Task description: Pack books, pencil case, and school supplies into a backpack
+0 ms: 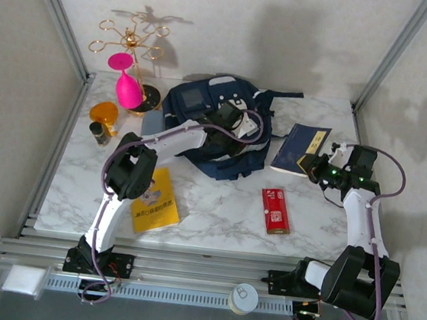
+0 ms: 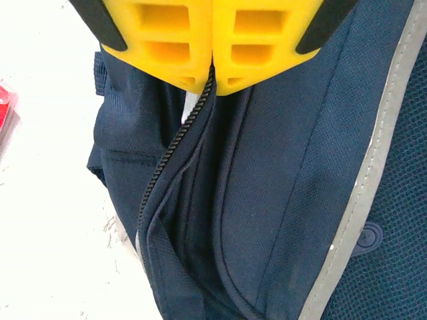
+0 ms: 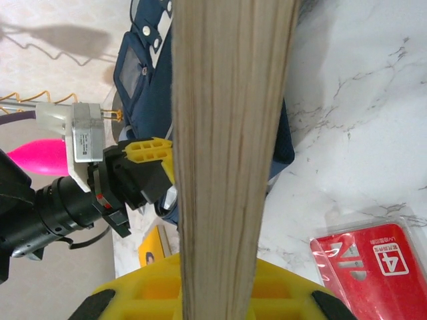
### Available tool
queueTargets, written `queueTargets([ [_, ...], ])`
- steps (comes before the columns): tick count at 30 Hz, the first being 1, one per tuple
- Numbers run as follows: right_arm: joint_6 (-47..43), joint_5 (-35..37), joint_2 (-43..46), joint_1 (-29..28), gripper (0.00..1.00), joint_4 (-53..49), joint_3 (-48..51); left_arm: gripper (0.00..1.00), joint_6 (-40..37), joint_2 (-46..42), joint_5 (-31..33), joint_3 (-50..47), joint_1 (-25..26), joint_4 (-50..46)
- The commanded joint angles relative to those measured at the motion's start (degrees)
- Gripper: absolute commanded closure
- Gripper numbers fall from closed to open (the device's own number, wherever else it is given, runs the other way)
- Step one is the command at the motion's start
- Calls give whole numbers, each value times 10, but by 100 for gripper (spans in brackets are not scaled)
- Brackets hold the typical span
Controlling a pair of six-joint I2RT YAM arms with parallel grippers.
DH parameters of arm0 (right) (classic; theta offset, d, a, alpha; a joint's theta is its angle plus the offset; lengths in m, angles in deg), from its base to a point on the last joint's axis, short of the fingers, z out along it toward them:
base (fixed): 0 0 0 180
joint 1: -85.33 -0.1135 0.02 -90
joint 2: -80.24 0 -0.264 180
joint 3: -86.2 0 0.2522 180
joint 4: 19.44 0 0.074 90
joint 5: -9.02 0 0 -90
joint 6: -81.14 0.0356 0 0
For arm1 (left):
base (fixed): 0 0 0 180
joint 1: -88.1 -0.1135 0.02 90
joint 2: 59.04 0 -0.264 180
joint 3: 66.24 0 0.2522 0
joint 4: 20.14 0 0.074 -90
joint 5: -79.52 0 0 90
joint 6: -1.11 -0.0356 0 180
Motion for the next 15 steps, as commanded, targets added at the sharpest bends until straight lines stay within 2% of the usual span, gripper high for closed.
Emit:
queueTargets([
  [1, -21, -31, 4, -7, 100, -12, -12, 100, -5, -62, 33, 47, -7, -30],
  [4, -19, -50, 4, -26, 100, -27, -13, 100, -12, -92, 69, 67, -7, -40],
  [8, -1, -58, -1, -81, 100, -21, -10, 100, -19, -123, 107, 90, -7, -50],
  [11, 53, -80, -18, -132, 100, 49, 15, 100, -19, -150, 120, 90, -7, -36],
  [15, 98, -69, -82, -225, 100, 145, 7, 100, -25, -180, 136, 74, -7, -19],
])
